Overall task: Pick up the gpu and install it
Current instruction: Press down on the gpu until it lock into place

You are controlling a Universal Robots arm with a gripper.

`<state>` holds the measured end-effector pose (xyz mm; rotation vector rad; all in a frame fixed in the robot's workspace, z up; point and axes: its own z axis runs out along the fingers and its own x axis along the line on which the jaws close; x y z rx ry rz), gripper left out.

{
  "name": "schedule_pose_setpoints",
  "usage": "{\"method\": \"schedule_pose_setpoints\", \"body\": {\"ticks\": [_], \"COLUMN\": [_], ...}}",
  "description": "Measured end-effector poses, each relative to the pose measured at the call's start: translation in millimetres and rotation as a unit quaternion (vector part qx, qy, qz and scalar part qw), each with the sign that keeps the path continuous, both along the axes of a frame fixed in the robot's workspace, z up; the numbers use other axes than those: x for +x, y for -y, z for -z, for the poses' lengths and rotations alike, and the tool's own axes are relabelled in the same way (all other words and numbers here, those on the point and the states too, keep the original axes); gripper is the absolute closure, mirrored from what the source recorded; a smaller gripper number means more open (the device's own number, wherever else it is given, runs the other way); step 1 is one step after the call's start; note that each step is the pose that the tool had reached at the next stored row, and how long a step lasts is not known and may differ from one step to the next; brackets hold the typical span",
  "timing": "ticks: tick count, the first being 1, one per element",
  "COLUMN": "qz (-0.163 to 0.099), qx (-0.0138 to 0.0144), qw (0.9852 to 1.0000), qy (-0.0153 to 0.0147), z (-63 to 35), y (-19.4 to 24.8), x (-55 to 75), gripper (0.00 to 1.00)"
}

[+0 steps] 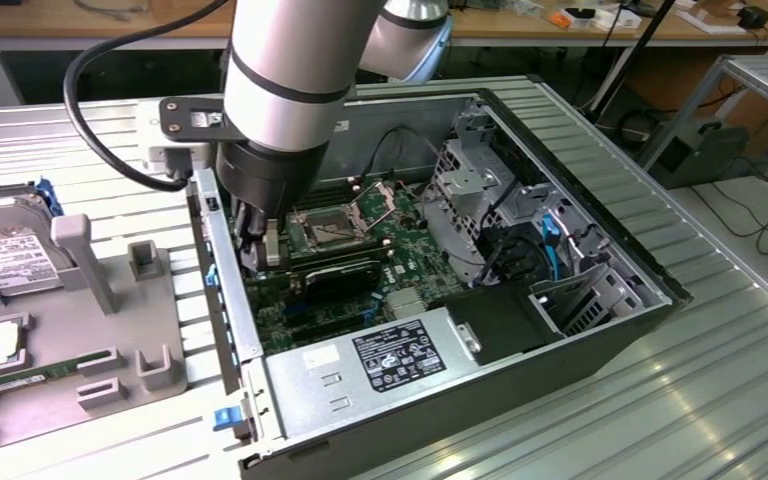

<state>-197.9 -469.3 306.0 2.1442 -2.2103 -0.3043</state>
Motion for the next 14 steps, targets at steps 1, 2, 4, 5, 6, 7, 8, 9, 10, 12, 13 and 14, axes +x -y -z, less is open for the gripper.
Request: {"method": "schedule_pose_setpoints", "body": {"ticks": [1,2,4,5,6,7,8,9,10,12,13,14], "qz": [0.0,0.0,0.0,0.0,0.0,0.0,0.0,0.0,0.0,0.0,0.0,0.0], "qx": [0.0,0.0,0.0,-0.0001,-0.0002,-0.0001,0.0,0.0,0.0,0.0005,0.0008,0.001], "qw": [1.0,1.0,1.0,1.0,1.0,1.0,1.0,1.0,1.0,1.0,1.0,1.0], "qy": [0.0,0.0,0.0001,0.0,-0.0001,0.0,0.0,0.0001,0.0001,-0.0002,-0.0002,-0.0005], "z": [0.5,1.1,2.0,2.8,3.5,4.1,4.2,4.3,4.3,4.2,4.2,4.2], "y": [0.1,0.2,0.3,0.6,0.7,0.8,0.8,0.8,0.8,0.9,0.9,0.9], "x": [0.0,0.0,0.0,0.0,0.0,0.0,0.0,0.0,0.0,0.0,0.0,0.0], "gripper": [0.89,0.89,0.89,0.89,0.89,0.89,0.89,0.89,0.89,0.89,0.89,0.89]}}
